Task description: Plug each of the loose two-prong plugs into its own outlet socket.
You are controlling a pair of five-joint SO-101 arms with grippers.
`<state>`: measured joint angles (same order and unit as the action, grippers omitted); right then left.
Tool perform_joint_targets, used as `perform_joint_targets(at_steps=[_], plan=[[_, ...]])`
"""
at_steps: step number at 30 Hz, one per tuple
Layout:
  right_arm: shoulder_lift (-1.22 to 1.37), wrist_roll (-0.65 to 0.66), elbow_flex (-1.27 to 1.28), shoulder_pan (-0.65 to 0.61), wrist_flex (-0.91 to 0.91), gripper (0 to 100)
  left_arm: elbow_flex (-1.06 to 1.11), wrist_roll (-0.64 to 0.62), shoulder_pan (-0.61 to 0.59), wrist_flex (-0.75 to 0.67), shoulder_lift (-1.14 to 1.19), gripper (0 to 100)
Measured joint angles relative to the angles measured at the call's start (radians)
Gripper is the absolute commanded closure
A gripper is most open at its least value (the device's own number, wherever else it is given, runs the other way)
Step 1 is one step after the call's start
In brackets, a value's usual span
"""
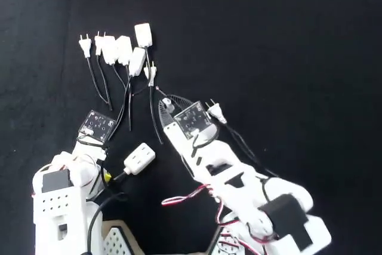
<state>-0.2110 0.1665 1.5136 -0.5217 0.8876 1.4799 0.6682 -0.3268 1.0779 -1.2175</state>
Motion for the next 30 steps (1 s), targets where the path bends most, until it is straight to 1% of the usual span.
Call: perform_joint_targets(at_steps=[2,7,9,13,19,22,27,30], plan=[[0.006,-0.002,0.018,-0.011,0.015,98.6,0.000,0.000,0.000,0.000,0.000,75],[-0.021,-0.002,0.092,-0.137,0.044,98.6,0.000,0.000,0.000,0.000,0.000,75],[-0.068,-0.006,0.120,-0.152,0.041,98.6,0.000,0.000,0.000,0.000,0.000,75],[-0.181,-0.052,0.153,-0.173,-0.041,98.6,0.000,0.000,0.000,0.000,0.000,75],[-0.361,-0.104,0.157,-0.247,-0.287,98.6,0.000,0.000,0.000,0.000,0.000,75],[-0.400,-0.109,0.157,-0.242,-0.364,98.6,0.000,0.000,0.000,0.000,0.000,75],[-0.394,-0.129,0.157,-0.245,-0.393,98.6,0.000,0.000,0.000,0.000,0.000,75],[-0.388,-0.130,0.157,-0.284,-0.393,98.6,0.000,0.000,0.000,0.000,0.000,75]])
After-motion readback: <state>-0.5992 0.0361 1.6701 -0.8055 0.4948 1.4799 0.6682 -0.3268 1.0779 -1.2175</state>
